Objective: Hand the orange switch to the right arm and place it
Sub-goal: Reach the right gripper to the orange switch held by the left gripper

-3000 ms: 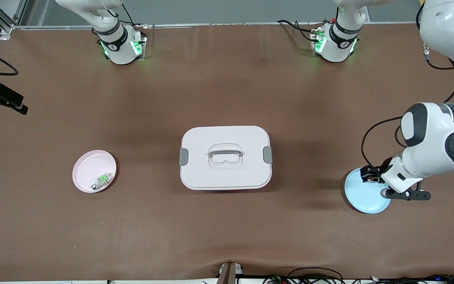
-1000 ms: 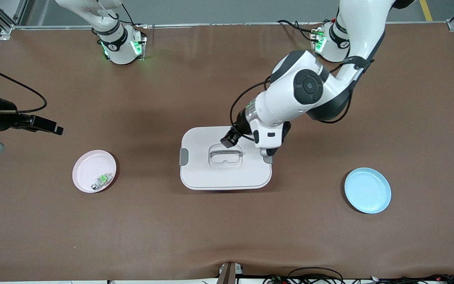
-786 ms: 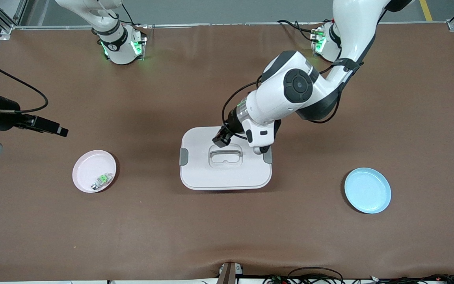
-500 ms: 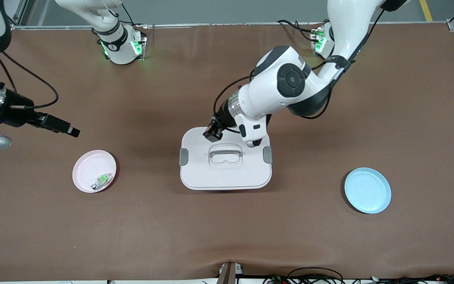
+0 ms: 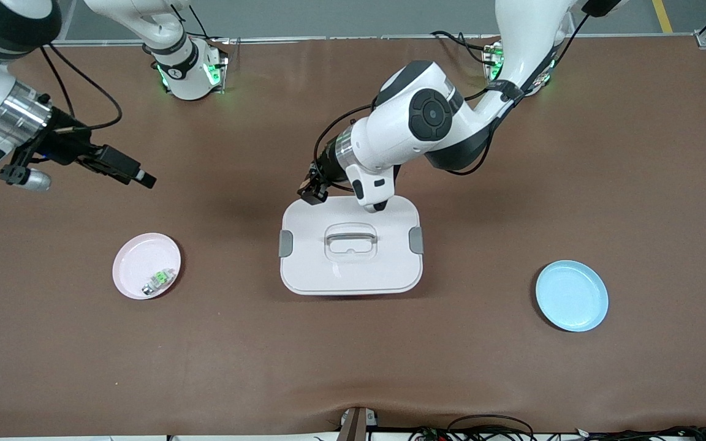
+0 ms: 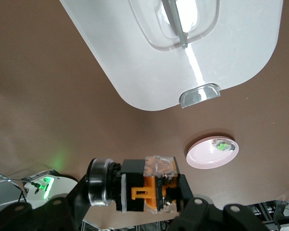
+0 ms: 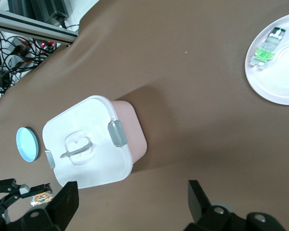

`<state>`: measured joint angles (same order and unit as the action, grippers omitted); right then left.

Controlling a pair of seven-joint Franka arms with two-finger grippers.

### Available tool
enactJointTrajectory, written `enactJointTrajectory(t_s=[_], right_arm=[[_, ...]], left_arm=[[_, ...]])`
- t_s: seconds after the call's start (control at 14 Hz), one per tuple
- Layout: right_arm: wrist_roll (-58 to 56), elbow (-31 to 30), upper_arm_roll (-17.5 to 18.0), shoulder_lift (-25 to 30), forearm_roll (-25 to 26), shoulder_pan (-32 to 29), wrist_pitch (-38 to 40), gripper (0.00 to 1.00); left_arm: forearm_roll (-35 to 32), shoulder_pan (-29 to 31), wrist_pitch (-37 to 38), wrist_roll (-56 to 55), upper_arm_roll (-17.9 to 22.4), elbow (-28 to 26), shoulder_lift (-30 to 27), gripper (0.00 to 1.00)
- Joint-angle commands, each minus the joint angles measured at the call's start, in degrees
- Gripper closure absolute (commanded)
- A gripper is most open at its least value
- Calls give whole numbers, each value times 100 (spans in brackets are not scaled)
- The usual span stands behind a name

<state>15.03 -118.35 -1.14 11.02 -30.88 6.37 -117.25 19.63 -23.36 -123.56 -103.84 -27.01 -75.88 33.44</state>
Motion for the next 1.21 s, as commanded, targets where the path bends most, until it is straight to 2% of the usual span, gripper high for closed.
enactJointTrajectory(t_s=[0.0, 0.21, 0.36, 0.57, 1.0, 1.14], right_arm=[[421, -678, -18, 462, -128, 512, -691, 0], [475, -873, -18, 454, -172, 1127, -1035, 0], [475, -1109, -18, 445, -487, 1523, -1675, 0], [501, -1164, -18, 366, -629, 1893, -2195, 0], [501, -1129, -18, -310, -1287, 2675, -3530, 0], [501, -1006, -18, -547, -1324, 2790, -3717, 0]], left_arm=[[102, -1, 157, -84, -15, 126, 22, 100], [102, 7, 148, -84, -15, 126, 4, 100], [93, 25, 148, -84, -6, 126, 4, 100], [93, 86, 148, -84, 11, 126, -22, 100], [76, 104, 157, -84, 46, 126, -5, 100], [67, 104, 148, -75, 46, 126, -5, 100]])
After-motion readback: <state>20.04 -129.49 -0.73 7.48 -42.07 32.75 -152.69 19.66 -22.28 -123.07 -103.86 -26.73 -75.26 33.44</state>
